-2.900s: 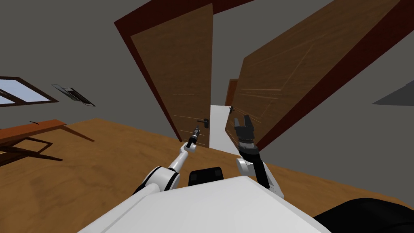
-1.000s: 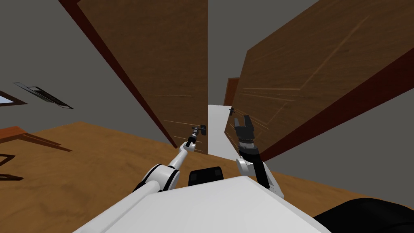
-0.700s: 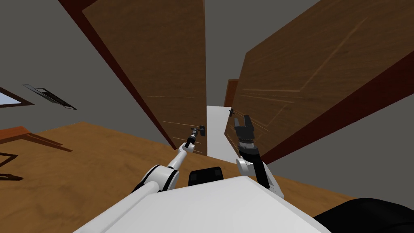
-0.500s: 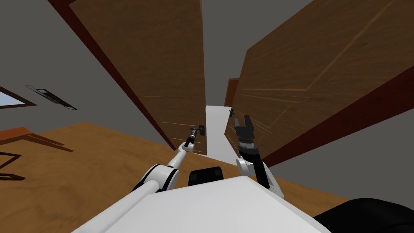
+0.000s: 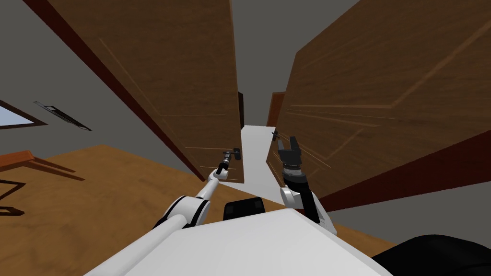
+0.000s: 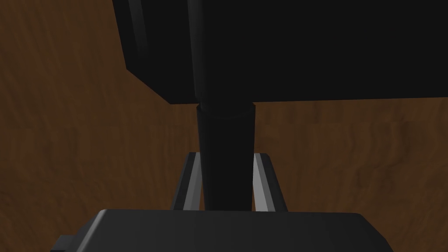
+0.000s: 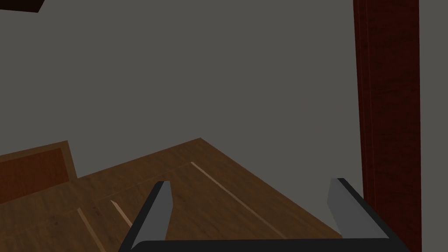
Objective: Push the door open
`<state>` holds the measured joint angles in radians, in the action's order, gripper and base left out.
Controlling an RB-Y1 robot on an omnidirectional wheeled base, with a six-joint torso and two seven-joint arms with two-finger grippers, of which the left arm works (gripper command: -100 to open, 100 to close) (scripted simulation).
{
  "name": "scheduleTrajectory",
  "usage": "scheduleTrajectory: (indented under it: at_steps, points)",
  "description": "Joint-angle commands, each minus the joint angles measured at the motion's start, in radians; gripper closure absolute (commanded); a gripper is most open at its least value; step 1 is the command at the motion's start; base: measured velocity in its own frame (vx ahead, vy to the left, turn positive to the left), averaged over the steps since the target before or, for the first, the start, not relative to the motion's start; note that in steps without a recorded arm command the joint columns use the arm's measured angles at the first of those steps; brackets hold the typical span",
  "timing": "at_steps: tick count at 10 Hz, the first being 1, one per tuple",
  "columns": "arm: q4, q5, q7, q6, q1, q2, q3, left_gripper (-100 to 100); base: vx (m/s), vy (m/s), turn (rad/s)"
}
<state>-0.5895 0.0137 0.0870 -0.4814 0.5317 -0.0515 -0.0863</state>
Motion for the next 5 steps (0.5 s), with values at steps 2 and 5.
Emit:
scheduleTrajectory:
  at_steps: [2,5]
  points:
    - [-0.013,0.007,-0.004,0.000,-0.001,-0.023,0.021,100,0.124,-0.100,0.038]
    - [-0.012,0.016,-0.013,0.001,-0.004,-0.034,0.047,100,0.085,-0.084,0.049]
